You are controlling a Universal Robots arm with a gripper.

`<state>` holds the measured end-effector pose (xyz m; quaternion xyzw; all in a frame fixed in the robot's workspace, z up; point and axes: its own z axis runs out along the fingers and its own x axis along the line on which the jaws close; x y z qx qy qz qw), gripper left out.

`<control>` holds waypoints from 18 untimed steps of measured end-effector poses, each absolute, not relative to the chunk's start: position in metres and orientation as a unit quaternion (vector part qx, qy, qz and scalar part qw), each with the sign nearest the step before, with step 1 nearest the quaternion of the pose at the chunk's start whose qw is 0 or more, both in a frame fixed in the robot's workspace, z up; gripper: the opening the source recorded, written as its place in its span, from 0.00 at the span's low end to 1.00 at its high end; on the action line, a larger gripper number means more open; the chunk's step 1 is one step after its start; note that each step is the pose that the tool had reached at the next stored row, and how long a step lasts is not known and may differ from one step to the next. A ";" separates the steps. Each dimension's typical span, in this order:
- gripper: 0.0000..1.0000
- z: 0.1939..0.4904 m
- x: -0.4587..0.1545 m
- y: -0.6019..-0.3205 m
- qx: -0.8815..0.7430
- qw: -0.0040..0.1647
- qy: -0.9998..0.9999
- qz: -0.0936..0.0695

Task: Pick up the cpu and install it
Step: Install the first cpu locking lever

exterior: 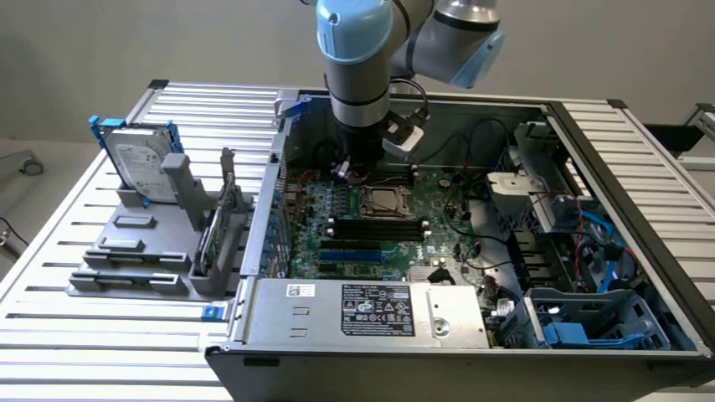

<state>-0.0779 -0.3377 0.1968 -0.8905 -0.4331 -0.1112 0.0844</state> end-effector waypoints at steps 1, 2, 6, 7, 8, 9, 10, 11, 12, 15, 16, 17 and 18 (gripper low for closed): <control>0.11 0.197 -0.077 -0.338 -0.891 0.084 -0.433 -0.111; 0.11 0.196 -0.077 -0.337 -0.891 0.084 -0.433 -0.111; 0.11 0.196 -0.075 -0.337 -0.891 0.084 -0.432 -0.111; 0.11 0.196 -0.075 -0.337 -0.891 0.084 -0.431 -0.111; 0.11 0.196 -0.075 -0.337 -0.892 0.084 -0.431 -0.111; 0.11 0.195 -0.074 -0.337 -0.892 0.084 -0.431 -0.111; 0.11 0.195 -0.074 -0.336 -0.892 0.083 -0.431 -0.110; 0.11 0.195 -0.074 -0.336 -0.892 0.083 -0.430 -0.110; 0.11 0.195 -0.073 -0.336 -0.892 0.083 -0.430 -0.110; 0.11 0.195 -0.073 -0.336 -0.893 0.082 -0.429 -0.109; 0.11 0.195 -0.073 -0.336 -0.893 0.082 -0.429 -0.109; 0.11 0.195 -0.073 -0.336 -0.893 0.082 -0.428 -0.108; 0.11 0.195 -0.073 -0.335 -0.894 0.082 -0.428 -0.108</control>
